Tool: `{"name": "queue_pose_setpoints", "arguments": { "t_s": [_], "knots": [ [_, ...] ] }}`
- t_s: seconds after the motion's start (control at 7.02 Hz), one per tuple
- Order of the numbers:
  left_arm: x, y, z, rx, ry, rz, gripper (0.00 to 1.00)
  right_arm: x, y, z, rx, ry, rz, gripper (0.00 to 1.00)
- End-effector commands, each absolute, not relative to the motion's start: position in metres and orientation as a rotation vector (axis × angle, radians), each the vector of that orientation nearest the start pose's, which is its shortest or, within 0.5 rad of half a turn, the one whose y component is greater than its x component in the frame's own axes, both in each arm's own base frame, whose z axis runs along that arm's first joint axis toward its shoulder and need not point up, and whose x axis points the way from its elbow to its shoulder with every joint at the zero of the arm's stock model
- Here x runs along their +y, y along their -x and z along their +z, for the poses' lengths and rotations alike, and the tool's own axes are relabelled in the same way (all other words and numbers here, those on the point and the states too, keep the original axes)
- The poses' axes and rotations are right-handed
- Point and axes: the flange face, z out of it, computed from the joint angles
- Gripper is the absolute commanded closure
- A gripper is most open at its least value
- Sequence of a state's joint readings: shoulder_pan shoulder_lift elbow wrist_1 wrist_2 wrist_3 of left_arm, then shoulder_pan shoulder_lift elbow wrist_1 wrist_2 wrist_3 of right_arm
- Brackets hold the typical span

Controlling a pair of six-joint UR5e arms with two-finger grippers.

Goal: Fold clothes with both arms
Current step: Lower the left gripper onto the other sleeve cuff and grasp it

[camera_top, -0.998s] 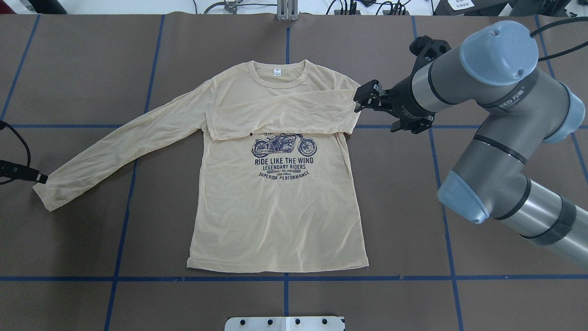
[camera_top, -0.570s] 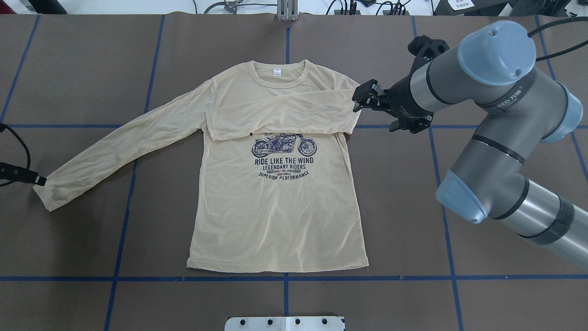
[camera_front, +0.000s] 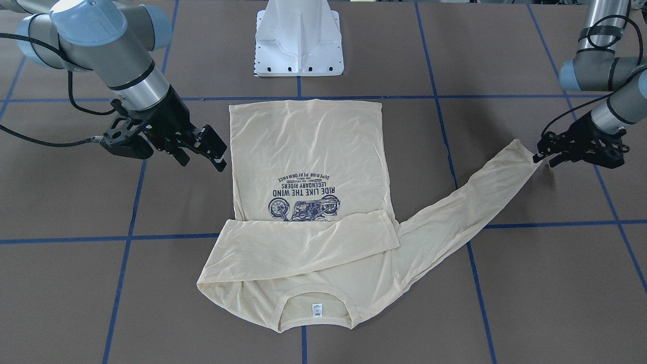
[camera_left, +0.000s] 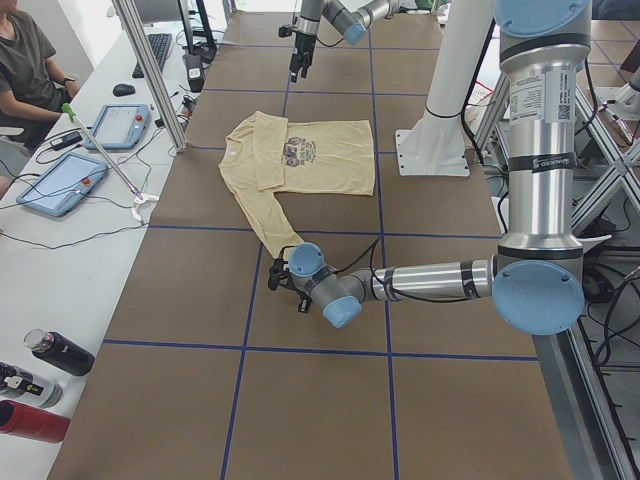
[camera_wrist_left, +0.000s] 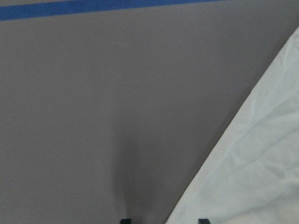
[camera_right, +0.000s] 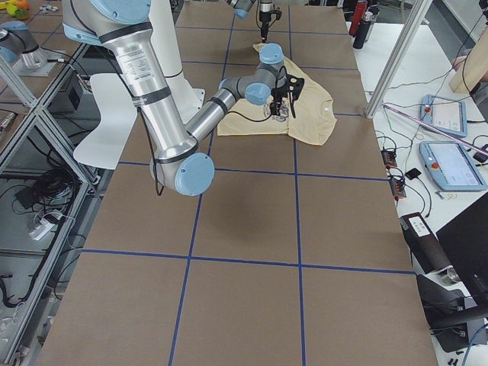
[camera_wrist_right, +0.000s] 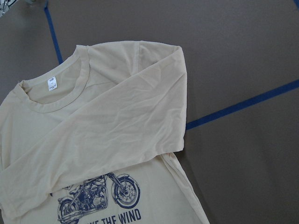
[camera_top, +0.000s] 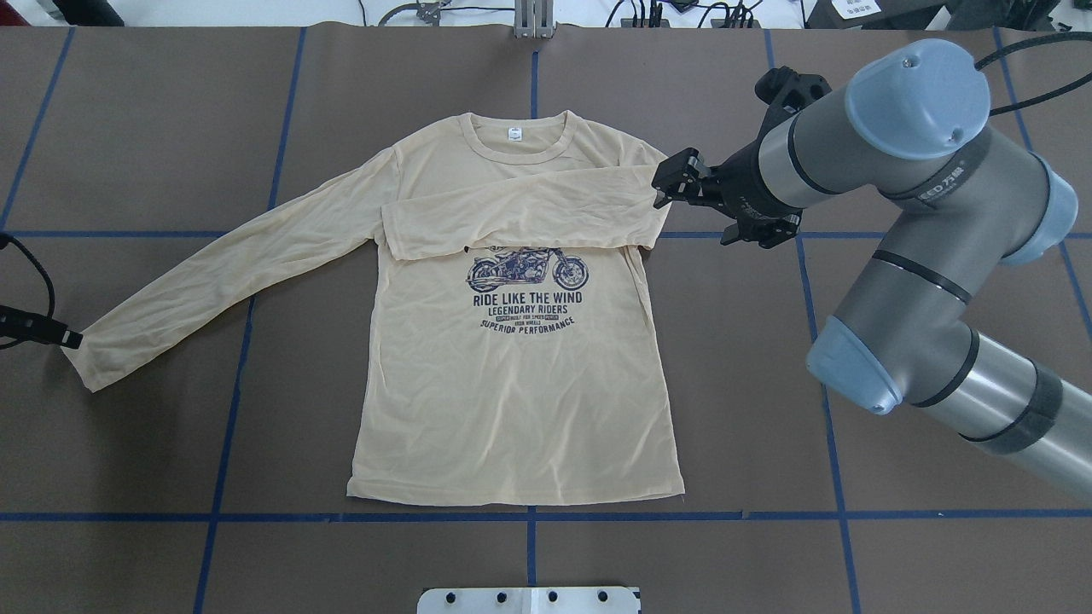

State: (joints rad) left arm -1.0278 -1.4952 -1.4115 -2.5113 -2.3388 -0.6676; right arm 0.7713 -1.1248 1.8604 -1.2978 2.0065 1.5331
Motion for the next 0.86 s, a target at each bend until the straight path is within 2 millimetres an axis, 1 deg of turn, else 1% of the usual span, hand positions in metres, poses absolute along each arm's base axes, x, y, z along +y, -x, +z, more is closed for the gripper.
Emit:
{"name": "queue_pose_setpoints", "arguments": {
  "t_s": [0.0,0.14,0.29,0.43,0.57,0.71],
  "knots": [
    [-0.4358,-0.1899,0.6681,0.984,-0.128,0.156,0.54,-0.486,0.3701,0.2468,-1.075,-0.023,0.444,0.01],
    [-0.4356,-0.1906,0.6681,0.984,-0.126,0.155,0.62,-0.4858,0.3699,0.2452,-1.078,-0.022,0.446,0.01],
    [-0.4342,-0.1916,0.6687,0.985,-0.12,0.155,0.78,-0.4852,0.3719,0.2474,-1.074,-0.018,0.446,0.01],
    [-0.4328,-0.1923,0.6684,0.996,-0.102,0.158,1.0,-0.485,0.3717,0.2459,-1.077,-0.019,0.445,0.01],
    [-0.4315,-0.1923,0.6679,1.003,-0.096,0.162,1.0,-0.485,0.3717,0.2459,-1.077,-0.018,0.446,0.01],
    [-0.4306,-0.1932,0.6593,1.022,-0.095,0.173,1.0,-0.485,0.3717,0.2459,-1.077,-0.019,0.445,0.01]
  ]
}}
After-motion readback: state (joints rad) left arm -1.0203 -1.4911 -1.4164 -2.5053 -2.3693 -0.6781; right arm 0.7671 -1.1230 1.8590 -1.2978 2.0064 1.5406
